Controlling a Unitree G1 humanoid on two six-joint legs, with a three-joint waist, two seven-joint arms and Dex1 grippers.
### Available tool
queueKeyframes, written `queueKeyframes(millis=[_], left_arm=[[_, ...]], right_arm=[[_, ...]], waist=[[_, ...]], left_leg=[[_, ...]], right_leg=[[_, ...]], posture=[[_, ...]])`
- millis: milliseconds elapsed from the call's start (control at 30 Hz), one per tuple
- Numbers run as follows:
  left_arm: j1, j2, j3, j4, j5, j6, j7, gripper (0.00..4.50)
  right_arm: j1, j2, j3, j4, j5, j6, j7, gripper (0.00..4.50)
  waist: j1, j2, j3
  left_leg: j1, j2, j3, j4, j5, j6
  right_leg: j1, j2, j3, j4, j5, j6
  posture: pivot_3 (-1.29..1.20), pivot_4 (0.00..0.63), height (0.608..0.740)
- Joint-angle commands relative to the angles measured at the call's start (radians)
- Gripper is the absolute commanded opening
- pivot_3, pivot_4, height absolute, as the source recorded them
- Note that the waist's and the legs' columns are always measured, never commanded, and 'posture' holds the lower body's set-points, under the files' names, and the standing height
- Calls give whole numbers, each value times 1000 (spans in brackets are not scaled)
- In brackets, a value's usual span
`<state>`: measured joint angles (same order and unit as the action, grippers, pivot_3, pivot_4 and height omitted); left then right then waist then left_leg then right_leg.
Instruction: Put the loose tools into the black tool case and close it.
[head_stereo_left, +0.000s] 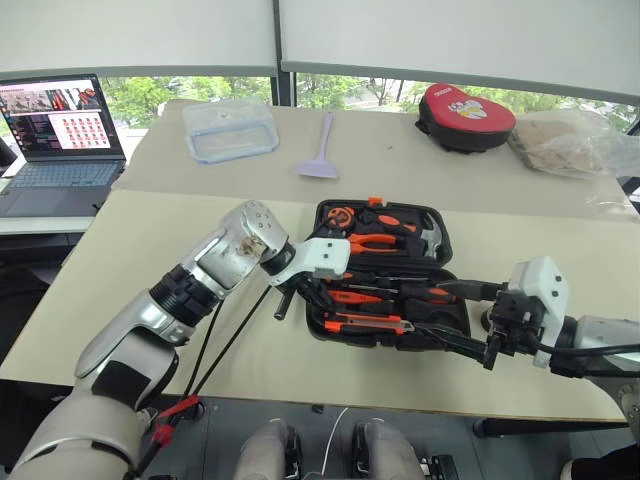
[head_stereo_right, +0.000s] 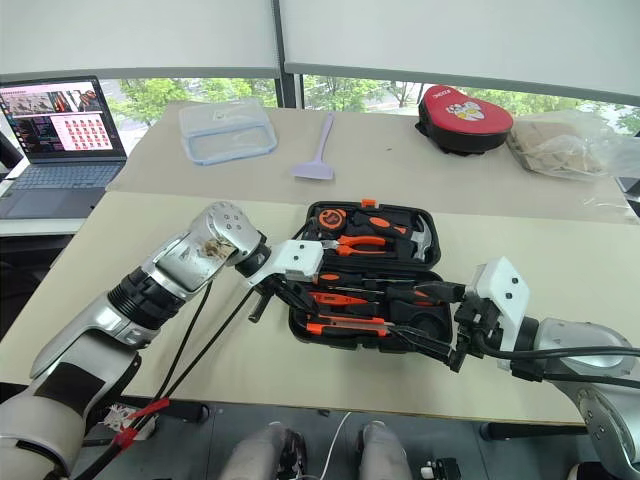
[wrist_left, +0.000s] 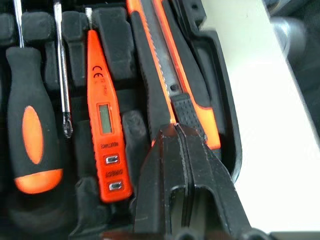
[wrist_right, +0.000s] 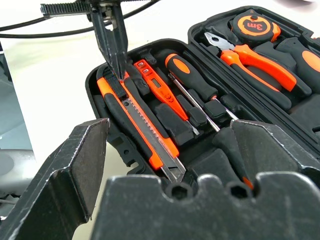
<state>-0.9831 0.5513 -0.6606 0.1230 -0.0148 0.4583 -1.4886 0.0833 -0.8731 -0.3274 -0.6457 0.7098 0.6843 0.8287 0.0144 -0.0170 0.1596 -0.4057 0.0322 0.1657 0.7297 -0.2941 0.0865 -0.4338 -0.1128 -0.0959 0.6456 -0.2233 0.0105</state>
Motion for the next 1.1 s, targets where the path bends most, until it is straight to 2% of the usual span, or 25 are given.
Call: queueKeyframes(millis=[33, 300, 433, 567, 867, 967, 1100], left_arm=[[45, -27, -63, 45, 89, -35, 39, 23], [71, -51, -30, 36, 93, -23, 24, 23], [-9, -76, 88, 69, 10, 26, 4, 23], [-24, -91, 124, 21, -56, 31, -44, 23], [21, -147, -13, 55, 78, -150, 9, 23], [24, -193, -67, 136, 179, -285, 98, 23], [44, -200, -93, 143, 196, -302, 54, 23]], right_arm=[[-7, -5, -23, -19, 14, -5, -4, 4500], [-5, -10, -29, -18, 23, 2, -7, 4500], [-7, -8, -22, -10, 21, 1, -9, 4500], [-8, -6, -13, -3, 13, -5, -6, 4500], [-11, -10, -14, -6, 18, 0, -6, 4500], [-1, -6, -29, -21, 31, 11, -18, 4500], [31, -6, -36, -37, 25, 8, -23, 4500]], waist=[[0, 0, 0], [0, 1, -1], [2, 1, -1], [1, 1, -1], [3, 1, -1], [7, 1, -1], [16, 1, -1]], left_leg=[[1, 0, 0, 0, 0, 0], [1, 0, -1, 0, -1, 1], [1, 0, -1, 0, -1, 1], [-3, 0, 0, 0, -1, 1], [-3, -1, 0, 1, -1, 1], [-2, -1, 0, 1, -1, 1], [1, -1, -1, 1, -2, 3]], right_leg=[[1, 0, 0, 0, 0, 0], [2, 0, 0, 0, 0, 0], [2, 0, 0, 0, 0, 0], [-3, 0, 0, 1, 0, 0], [-2, 0, 0, 0, 0, 0], [-1, -1, 0, 0, 0, 0], [4, -1, -1, -2, 0, 1]], posture=[[0, 150, 731], [0, 150, 731], [0, 150, 731], [0, 150, 731], [0, 150, 731], [0, 150, 731], [0, 150, 731]])
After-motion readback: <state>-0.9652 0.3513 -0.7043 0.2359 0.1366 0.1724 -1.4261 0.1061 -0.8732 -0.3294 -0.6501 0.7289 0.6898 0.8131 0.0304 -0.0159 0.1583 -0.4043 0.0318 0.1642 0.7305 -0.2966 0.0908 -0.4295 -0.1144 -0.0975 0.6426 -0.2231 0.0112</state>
